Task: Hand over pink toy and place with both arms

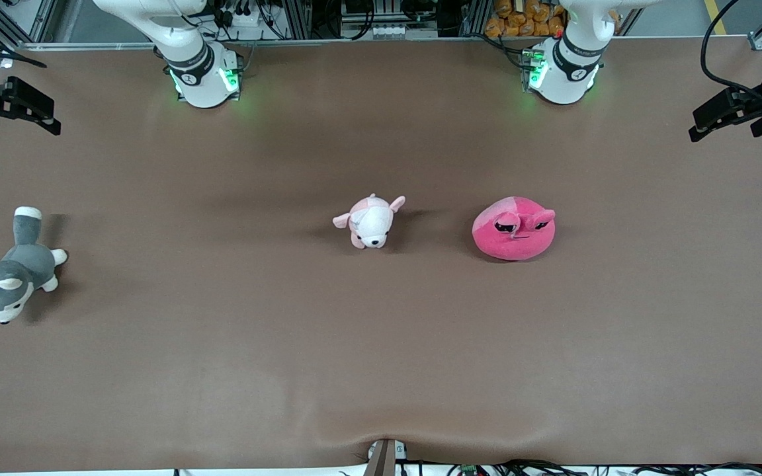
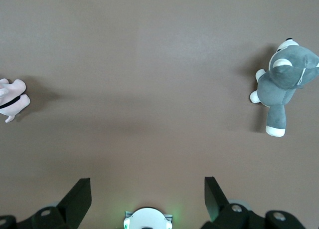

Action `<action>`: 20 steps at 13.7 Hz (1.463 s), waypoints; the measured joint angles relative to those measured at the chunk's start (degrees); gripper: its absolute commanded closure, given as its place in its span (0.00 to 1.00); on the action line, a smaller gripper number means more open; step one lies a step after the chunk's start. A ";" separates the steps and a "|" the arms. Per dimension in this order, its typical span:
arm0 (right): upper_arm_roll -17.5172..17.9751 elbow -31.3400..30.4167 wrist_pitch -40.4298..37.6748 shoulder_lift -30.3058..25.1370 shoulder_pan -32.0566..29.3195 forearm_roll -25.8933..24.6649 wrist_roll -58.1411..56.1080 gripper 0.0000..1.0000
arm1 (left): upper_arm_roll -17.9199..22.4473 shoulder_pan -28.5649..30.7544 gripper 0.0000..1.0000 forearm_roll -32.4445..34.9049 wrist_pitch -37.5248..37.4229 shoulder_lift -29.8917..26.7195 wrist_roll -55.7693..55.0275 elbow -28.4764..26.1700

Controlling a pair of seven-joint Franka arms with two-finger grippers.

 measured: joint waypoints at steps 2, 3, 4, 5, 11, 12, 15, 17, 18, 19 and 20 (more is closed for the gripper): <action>-0.01 0.00 0.00 0.00 0.00 0.00 0.01 0.00 | 0.03 0.51 0.00 0.00 0.00 0.02 0.01 0.04; -0.02 0.00 0.00 0.00 0.00 0.00 0.02 0.00 | 0.04 0.63 0.00 0.00 0.00 0.02 0.01 0.06; -0.02 0.00 0.00 0.00 0.00 0.00 0.02 0.00 | 0.04 0.68 0.00 0.00 0.00 0.04 0.01 0.06; -0.02 0.00 -0.01 0.00 0.00 0.00 0.02 0.00 | 0.04 0.68 0.00 0.00 0.00 0.05 0.01 0.08; -0.03 0.00 -0.02 0.00 0.00 0.00 0.03 0.00 | -0.23 0.55 0.00 0.00 0.00 0.73 -0.09 0.28; -0.04 0.00 -0.03 0.00 0.00 0.00 0.03 0.00 | -0.28 0.54 0.00 0.00 0.00 0.81 -0.19 0.28; -0.05 0.00 -0.26 0.00 0.00 0.00 0.04 0.00 | -0.33 0.54 0.00 0.00 -0.02 1.07 -0.41 0.28; -0.06 0.00 -0.29 0.00 0.00 0.00 0.04 0.00 | -0.45 0.53 0.00 0.00 -0.08 1.12 -0.45 0.28; -0.06 0.00 -0.30 0.00 -0.01 0.00 0.04 0.00 | -0.49 0.52 0.00 0.00 -0.09 1.12 -0.47 0.28; -0.07 0.00 -0.33 0.00 -0.01 0.00 0.04 0.00 | -0.52 0.52 0.00 0.00 -0.10 1.12 -0.49 0.28; -0.08 0.00 -0.38 0.00 -0.02 0.00 0.04 0.00 | -0.52 0.52 0.00 0.00 -0.10 1.13 -0.49 0.28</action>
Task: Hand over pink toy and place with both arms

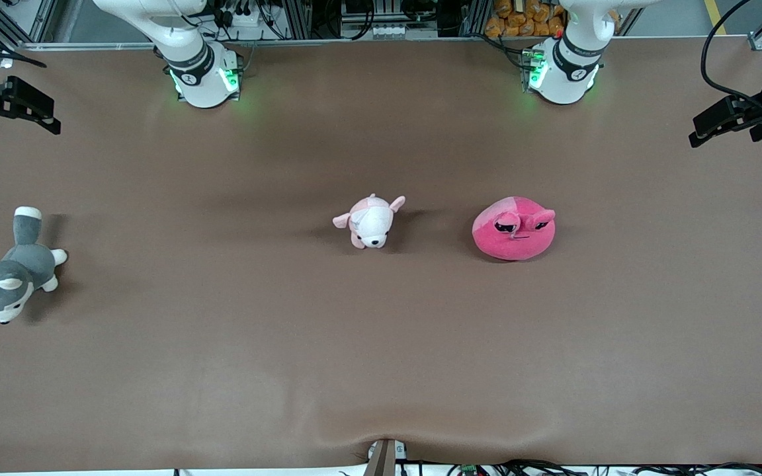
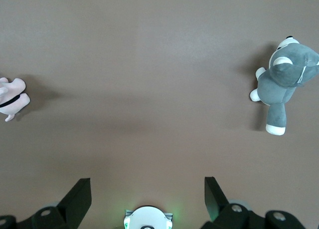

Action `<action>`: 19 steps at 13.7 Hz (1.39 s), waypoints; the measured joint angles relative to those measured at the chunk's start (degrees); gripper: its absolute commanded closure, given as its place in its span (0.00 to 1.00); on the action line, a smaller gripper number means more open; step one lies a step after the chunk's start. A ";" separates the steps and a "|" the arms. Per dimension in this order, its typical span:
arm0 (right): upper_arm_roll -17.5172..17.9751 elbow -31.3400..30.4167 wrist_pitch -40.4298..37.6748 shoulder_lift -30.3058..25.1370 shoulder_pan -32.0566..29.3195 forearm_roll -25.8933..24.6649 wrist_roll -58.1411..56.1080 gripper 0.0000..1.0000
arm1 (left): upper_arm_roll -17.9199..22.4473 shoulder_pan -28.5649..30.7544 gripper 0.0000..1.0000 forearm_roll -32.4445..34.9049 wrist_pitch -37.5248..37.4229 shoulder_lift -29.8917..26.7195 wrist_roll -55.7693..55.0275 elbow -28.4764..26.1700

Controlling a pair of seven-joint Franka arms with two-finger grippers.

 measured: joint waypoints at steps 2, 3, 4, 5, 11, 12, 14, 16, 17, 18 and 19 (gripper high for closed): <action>-0.01 0.00 -0.03 0.00 -0.01 0.00 0.00 0.00 | 0.00 0.00 0.00 0.00 0.00 0.05 -0.04 0.00; -0.01 0.00 -0.04 0.00 -0.01 0.00 0.00 0.00 | 0.00 0.00 0.00 0.00 0.00 0.11 -0.05 0.00; -0.01 0.00 -0.04 0.00 -0.01 0.00 0.00 0.00 | 0.00 0.00 0.00 0.00 0.00 0.16 -0.06 0.00; -0.01 0.00 -0.04 0.00 -0.01 0.00 0.00 0.00 | 0.00 0.00 0.00 0.00 0.00 0.18 -0.06 0.00; -0.02 0.00 -0.08 0.00 -0.06 0.00 0.00 0.00 | -0.04 -0.01 0.00 0.00 -0.01 0.19 -0.06 0.00; -0.02 0.00 -0.08 0.00 -0.06 0.00 0.00 0.00 | -0.04 -0.01 0.00 0.00 -0.01 0.19 -0.16 0.00; -0.02 0.00 -0.08 0.00 -0.06 0.00 0.00 0.00 | -0.04 -0.01 0.00 0.00 -0.05 0.24 -1.10 0.00; -0.03 0.00 -0.08 0.00 -0.07 0.00 0.00 0.00 | -0.04 -0.01 0.00 0.00 -0.07 0.32 -2.24 0.00; -0.03 0.00 -0.08 0.00 -0.07 0.00 0.00 0.00 | -0.05 -0.04 0.00 0.00 -0.07 0.32 -3.21 0.00; -0.03 0.00 -0.09 0.00 -0.07 0.00 0.00 0.00 | -0.09 -0.09 0.00 0.00 -0.07 0.32 -4.13 0.00; -0.03 0.00 -0.09 0.00 -0.07 0.00 0.00 0.00 | -0.12 -0.14 0.00 0.00 -0.07 0.32 -4.58 0.00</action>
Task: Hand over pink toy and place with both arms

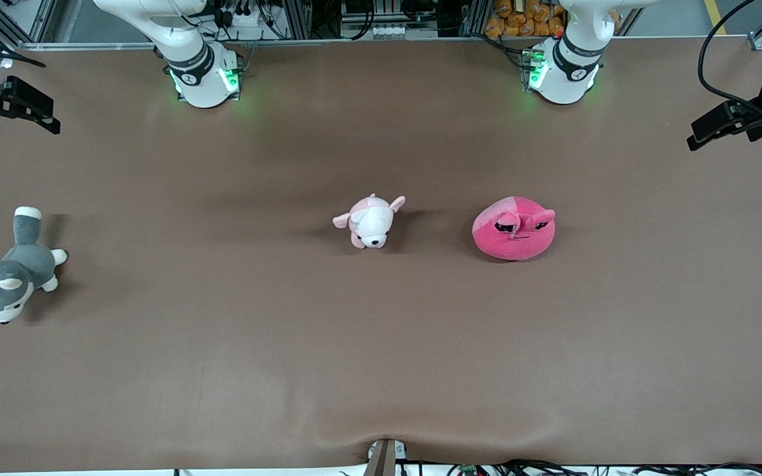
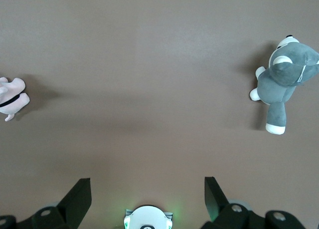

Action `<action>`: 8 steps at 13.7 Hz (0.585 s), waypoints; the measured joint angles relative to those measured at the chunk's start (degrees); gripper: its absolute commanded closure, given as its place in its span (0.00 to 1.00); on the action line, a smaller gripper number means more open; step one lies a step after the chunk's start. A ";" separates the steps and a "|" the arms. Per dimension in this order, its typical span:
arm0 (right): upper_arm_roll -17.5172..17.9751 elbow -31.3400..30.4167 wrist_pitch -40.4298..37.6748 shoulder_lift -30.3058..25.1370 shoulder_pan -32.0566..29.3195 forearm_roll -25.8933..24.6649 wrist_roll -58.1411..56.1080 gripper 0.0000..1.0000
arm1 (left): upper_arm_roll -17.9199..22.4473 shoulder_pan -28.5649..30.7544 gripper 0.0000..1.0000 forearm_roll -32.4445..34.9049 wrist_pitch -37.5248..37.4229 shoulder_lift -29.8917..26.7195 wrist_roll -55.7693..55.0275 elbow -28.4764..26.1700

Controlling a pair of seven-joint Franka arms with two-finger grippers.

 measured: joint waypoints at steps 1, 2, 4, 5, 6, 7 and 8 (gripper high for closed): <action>0.00 0.00 0.00 0.00 0.00 0.00 0.00 0.00 | -0.01 -0.04 0.00 0.00 0.00 0.00 -0.37 0.00; 0.00 0.00 0.00 0.00 0.00 0.00 0.00 0.00 | -0.02 -0.07 0.00 0.00 0.00 0.01 -0.48 0.00; 0.00 0.00 0.00 0.00 0.00 0.00 0.00 0.00 | -0.02 -0.10 0.00 0.00 0.00 0.06 -0.51 0.00; 0.00 0.00 0.00 0.00 0.00 0.00 0.00 0.00 | -0.02 -0.11 0.00 0.00 0.00 0.13 -0.53 0.00; 0.00 0.00 0.00 0.00 0.00 0.00 0.00 0.00 | -0.02 -0.11 0.00 0.00 0.00 0.22 -0.54 0.00; 0.00 0.00 0.00 0.00 0.00 0.00 0.00 0.00 | -0.02 -0.11 0.00 0.00 0.00 0.30 -0.55 0.00; 0.00 0.00 0.00 0.00 0.00 0.00 0.00 0.00 | -0.02 -0.11 0.00 0.00 0.00 0.37 -0.55 0.00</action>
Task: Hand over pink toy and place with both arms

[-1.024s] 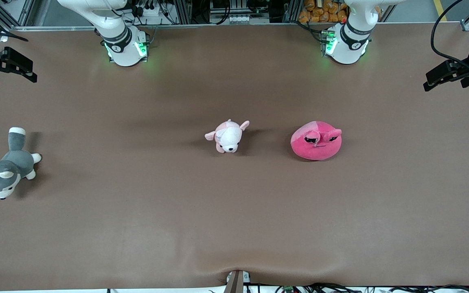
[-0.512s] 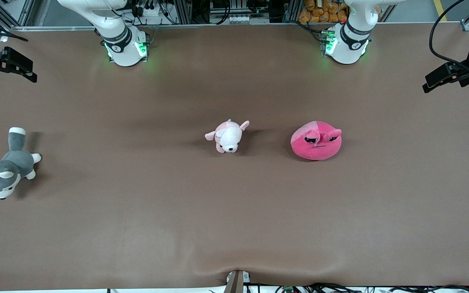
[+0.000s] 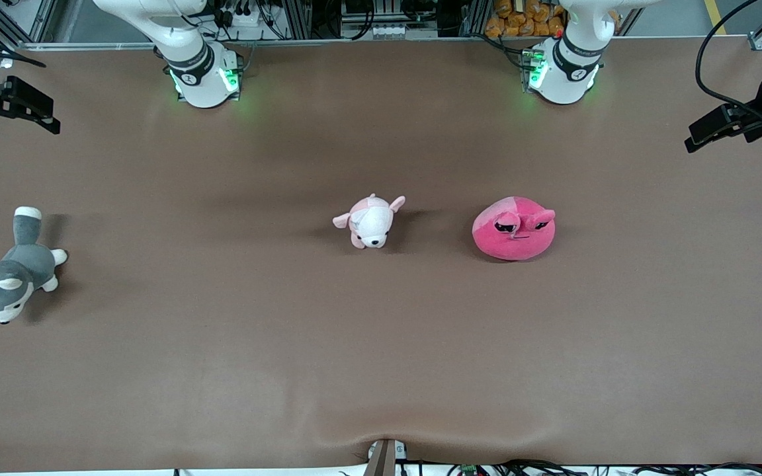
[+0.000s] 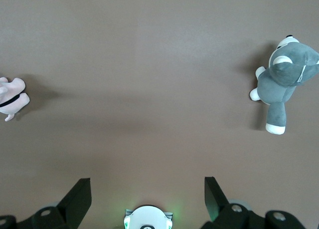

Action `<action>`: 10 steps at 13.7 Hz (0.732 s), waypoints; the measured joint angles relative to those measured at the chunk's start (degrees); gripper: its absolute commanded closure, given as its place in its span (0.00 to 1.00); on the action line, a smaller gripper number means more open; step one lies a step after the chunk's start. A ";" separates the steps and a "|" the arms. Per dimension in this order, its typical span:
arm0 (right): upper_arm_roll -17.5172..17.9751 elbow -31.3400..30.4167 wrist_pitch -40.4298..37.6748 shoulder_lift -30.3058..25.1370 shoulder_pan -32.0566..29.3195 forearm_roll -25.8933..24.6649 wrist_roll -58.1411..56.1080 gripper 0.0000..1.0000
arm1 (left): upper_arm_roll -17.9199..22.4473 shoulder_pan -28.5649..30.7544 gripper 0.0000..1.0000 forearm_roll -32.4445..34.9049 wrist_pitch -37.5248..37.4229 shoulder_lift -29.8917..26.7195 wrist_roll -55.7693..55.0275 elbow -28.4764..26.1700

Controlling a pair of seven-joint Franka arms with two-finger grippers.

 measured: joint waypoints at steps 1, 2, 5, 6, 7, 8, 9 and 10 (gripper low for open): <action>0.00 0.00 0.00 0.00 0.00 0.00 0.00 0.00 | 0.00 0.00 0.00 0.00 0.00 0.06 0.00 0.00; 0.00 0.00 0.00 0.00 0.00 0.00 0.00 0.00 | 0.00 0.00 0.00 0.00 0.00 0.11 0.00 0.00; 0.00 0.00 0.00 0.00 0.00 0.00 0.00 0.00 | 0.00 0.00 0.00 0.00 0.00 0.27 0.00 0.00; -0.01 0.00 0.00 0.00 0.00 0.00 0.00 0.00 | 0.00 0.00 0.00 0.00 0.00 0.32 0.00 0.00; -0.01 0.00 0.00 0.00 0.00 0.00 0.00 0.00 | 0.00 0.00 0.00 0.00 0.00 0.36 0.00 0.00; -0.01 0.00 0.00 0.00 0.00 0.00 0.00 0.00 | 0.00 0.00 0.00 0.00 0.00 0.40 0.00 0.00; -0.01 0.00 0.00 0.00 0.00 0.00 0.00 0.00 | 0.00 0.00 0.00 0.00 0.00 0.45 0.00 0.00; -0.02 0.00 0.00 0.00 0.00 0.00 0.00 0.00 | 0.00 0.00 0.00 0.00 0.00 0.53 -0.02 0.00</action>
